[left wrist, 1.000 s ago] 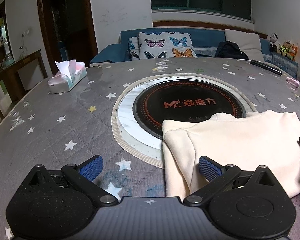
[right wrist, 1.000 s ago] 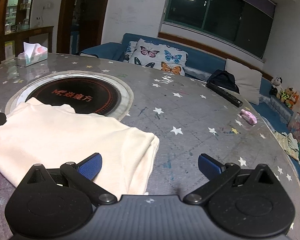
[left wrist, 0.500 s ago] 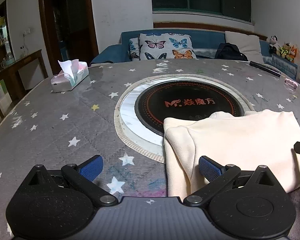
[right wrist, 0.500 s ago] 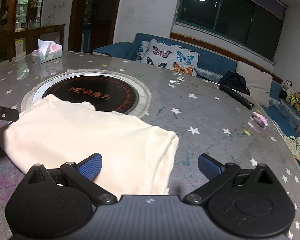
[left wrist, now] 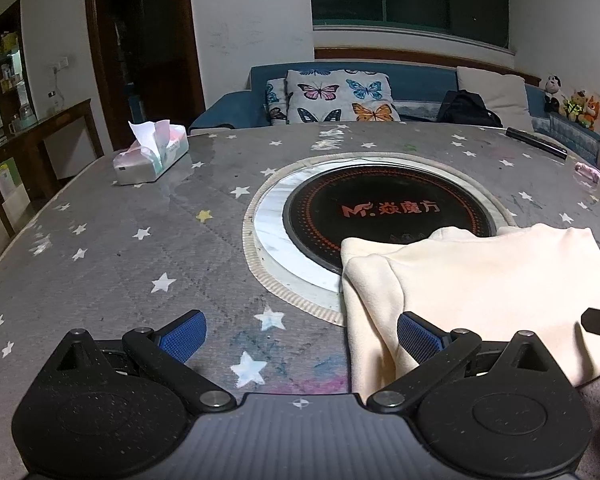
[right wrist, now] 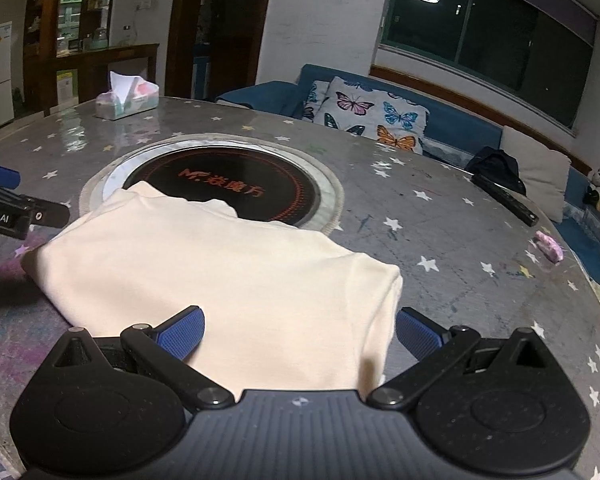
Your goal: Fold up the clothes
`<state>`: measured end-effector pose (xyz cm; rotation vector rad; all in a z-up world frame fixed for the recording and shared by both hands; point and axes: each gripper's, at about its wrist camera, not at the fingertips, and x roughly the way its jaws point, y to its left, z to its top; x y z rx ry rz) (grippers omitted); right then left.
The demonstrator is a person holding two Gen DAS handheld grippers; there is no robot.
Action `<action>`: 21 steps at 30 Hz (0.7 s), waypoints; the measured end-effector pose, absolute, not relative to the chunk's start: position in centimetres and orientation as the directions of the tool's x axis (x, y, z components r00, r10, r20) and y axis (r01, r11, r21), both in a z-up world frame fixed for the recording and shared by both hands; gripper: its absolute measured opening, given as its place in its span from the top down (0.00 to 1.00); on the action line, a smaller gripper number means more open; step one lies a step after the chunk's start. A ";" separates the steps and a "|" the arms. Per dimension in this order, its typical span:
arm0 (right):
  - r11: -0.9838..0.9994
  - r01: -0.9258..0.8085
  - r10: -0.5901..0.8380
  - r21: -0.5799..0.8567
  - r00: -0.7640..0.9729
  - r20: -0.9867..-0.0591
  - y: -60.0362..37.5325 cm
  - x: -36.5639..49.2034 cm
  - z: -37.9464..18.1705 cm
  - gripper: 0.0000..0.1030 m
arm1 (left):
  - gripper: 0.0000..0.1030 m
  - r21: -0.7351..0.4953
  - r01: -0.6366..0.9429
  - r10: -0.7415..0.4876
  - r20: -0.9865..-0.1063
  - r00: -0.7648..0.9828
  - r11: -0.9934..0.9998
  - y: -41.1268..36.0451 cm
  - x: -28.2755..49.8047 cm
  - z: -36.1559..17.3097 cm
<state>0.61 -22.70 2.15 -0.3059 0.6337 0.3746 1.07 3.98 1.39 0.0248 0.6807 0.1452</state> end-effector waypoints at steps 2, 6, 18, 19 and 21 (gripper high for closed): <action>0.885 -0.436 0.249 -0.164 0.740 -0.625 -22.5 0.5 2.1 0.00 | 0.00 0.073 -0.125 0.143 -0.623 0.769 0.989 4.0 1.1 1.5; 0.876 -0.455 0.264 -0.164 0.733 -0.626 -22.1 0.3 2.2 0.02 | 0.00 0.076 -0.129 0.149 -0.618 0.772 0.989 4.3 1.2 1.8; 0.788 -0.600 0.390 -0.141 0.663 -0.639 -19.0 -1.0 2.5 0.09 | 0.00 0.059 -0.173 0.171 -0.638 0.751 0.983 6.2 2.5 1.6; 0.774 -0.618 0.405 -0.140 0.652 -0.642 -18.5 -1.2 2.5 0.10 | 0.00 0.049 -0.179 0.168 -0.642 0.748 0.983 6.5 2.6 1.7; 0.741 -0.656 0.433 -0.140 0.627 -0.648 -17.4 -1.7 2.4 0.11 | 0.00 0.035 -0.193 0.169 -0.648 0.742 0.981 7.1 2.8 1.7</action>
